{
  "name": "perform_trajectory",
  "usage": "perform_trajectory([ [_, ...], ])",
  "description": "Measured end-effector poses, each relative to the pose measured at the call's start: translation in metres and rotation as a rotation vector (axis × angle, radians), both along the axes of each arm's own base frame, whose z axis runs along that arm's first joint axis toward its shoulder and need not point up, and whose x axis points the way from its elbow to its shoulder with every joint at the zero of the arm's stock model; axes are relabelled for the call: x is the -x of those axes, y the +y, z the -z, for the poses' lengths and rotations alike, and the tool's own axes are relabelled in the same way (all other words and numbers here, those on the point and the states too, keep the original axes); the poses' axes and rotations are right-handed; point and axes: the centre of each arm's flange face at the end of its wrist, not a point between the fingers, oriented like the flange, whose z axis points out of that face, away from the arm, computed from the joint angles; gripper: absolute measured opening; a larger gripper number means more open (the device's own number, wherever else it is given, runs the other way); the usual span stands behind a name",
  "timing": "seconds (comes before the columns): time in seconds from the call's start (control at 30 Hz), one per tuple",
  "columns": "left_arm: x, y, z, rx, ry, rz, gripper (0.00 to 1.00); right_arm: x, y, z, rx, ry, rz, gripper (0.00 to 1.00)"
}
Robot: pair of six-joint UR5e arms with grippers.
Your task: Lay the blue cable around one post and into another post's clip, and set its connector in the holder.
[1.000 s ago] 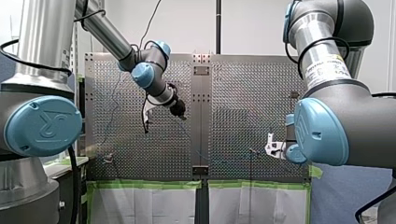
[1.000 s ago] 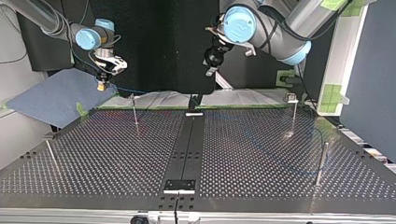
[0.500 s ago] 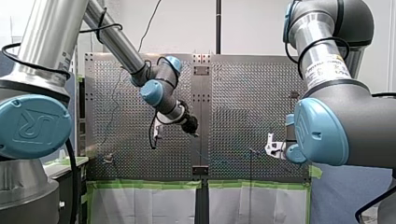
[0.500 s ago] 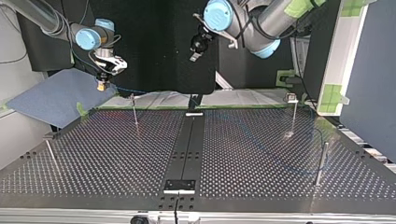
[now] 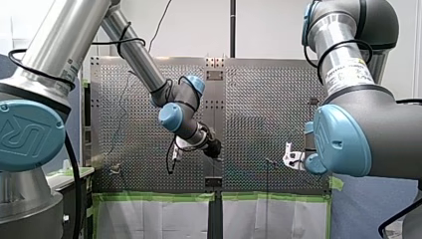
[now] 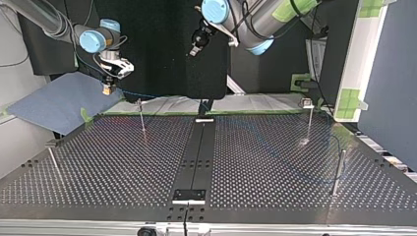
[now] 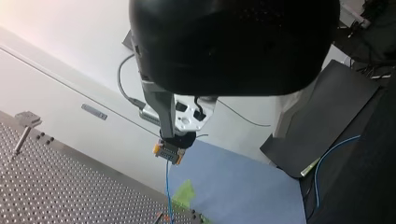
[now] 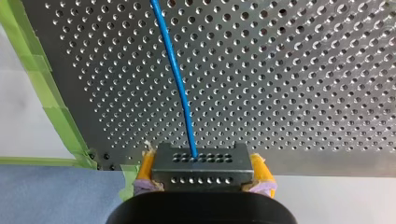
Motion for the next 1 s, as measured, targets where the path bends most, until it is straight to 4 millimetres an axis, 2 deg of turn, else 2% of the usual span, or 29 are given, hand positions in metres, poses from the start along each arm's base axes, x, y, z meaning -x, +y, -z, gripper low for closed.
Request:
perform_trajectory([
  [0.23, -0.016, -0.004, 0.017, 0.026, -0.001, -0.031, 1.00, 0.001, -0.001, 0.000, 0.006, 0.001, 0.000, 0.17],
  [1.0, -0.105, -0.050, 0.048, 0.148, -0.147, -0.093, 1.00, 0.002, 0.004, 0.003, -0.027, 0.066, 0.007, 0.17],
])
